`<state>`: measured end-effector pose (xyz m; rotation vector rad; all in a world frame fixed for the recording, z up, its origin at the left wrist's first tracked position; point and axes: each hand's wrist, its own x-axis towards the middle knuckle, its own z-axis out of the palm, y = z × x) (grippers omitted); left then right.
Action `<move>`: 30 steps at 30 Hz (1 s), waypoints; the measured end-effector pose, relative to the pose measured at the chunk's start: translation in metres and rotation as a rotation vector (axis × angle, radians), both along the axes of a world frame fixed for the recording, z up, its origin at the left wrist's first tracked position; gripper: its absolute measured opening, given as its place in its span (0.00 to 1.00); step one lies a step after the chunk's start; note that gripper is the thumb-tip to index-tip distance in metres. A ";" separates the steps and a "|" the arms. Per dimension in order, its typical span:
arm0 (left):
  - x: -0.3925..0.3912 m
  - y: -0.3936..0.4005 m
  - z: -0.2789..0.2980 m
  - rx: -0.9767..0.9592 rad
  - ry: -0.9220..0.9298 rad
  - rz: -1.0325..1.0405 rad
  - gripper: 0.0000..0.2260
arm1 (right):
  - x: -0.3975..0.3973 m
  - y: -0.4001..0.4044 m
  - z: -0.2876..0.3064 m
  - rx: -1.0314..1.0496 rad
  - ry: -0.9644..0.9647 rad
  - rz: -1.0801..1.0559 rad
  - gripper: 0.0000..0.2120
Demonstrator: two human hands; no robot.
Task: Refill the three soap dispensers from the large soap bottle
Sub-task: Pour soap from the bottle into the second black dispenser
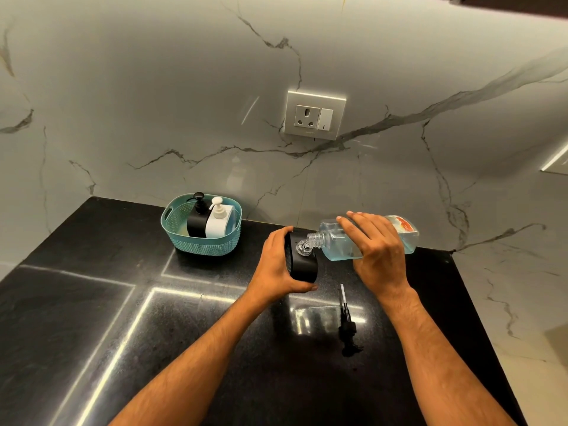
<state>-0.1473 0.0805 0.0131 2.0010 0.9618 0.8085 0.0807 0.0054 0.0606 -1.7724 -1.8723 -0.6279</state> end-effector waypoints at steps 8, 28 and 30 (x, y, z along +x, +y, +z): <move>0.000 -0.001 0.000 -0.006 -0.011 0.001 0.58 | -0.001 -0.001 0.003 -0.001 -0.004 0.014 0.27; 0.000 -0.003 0.000 -0.005 -0.005 0.014 0.58 | -0.001 -0.001 0.003 -0.021 -0.022 0.010 0.27; 0.001 -0.003 0.000 -0.003 -0.005 0.016 0.58 | -0.002 -0.002 0.004 -0.025 -0.023 0.008 0.27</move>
